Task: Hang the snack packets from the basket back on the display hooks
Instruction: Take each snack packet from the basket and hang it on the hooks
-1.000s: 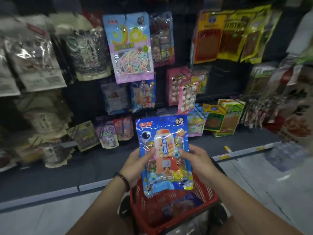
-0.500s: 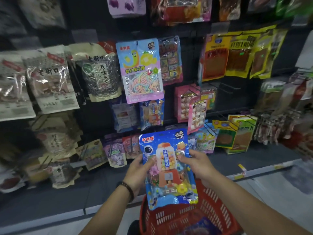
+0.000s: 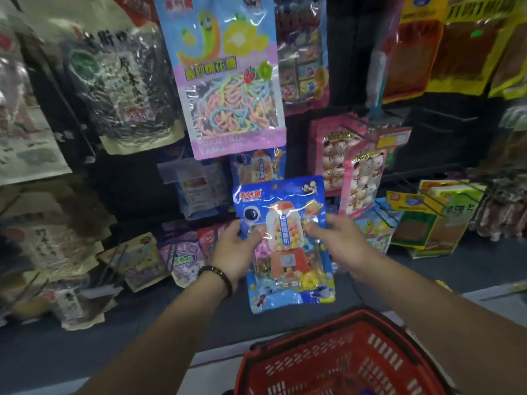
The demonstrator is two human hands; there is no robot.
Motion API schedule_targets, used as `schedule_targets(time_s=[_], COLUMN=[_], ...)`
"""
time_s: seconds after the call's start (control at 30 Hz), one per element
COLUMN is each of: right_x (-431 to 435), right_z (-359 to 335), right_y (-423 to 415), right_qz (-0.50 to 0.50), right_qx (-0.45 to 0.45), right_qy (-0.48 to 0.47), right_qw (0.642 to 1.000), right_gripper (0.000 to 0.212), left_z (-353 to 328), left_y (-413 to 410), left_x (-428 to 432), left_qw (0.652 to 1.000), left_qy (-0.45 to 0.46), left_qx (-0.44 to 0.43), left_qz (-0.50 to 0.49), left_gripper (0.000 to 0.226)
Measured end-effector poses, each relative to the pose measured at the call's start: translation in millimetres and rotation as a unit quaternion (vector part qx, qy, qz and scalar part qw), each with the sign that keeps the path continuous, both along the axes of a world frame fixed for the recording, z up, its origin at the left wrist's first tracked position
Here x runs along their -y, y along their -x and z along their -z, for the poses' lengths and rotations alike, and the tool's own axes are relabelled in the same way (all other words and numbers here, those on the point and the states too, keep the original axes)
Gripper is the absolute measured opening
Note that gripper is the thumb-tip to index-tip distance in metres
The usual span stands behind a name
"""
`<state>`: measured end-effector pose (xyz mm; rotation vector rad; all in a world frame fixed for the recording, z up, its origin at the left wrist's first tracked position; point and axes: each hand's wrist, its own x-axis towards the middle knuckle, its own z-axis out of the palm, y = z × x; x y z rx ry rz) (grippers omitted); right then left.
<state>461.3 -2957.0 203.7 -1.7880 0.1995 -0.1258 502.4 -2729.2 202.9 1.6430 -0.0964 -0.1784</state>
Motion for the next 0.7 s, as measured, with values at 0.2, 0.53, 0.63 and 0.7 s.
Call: schedule_targets(time_s=[0.2,0.53,0.63,0.7], right_x=[7.4,8.6,7.7,7.2], right_z=[0.3,2.3,5.6,5.0], right_y=[-60.1,-99.9,-109.8,-113.8], right_qz=[0.012,0.007,0.017,0.023], right_qx=[0.063,0.154,0.139,0.130], right_qy=[0.016,0.023,0.025,0.025], right_qw=[0.998,0.988,0.990,0.991], right_gripper=[0.017,0.007,0.019,0.018], left_z=[1.5,8.7,8.1,6.6], left_y=[-57.0,-92.2,-97.4,-100.6], left_x=[14.1,21.3,23.6,25.8], left_qw=[0.998,0.985,0.986,0.986], left_qy=[-0.015,0.010,0.010,0.007], left_qx=[0.062,0.157,0.150,0.146], left_qz=[-0.024,-0.064,-0.075,-0.082], left_gripper=[0.021,0.023,0.021,0.019])
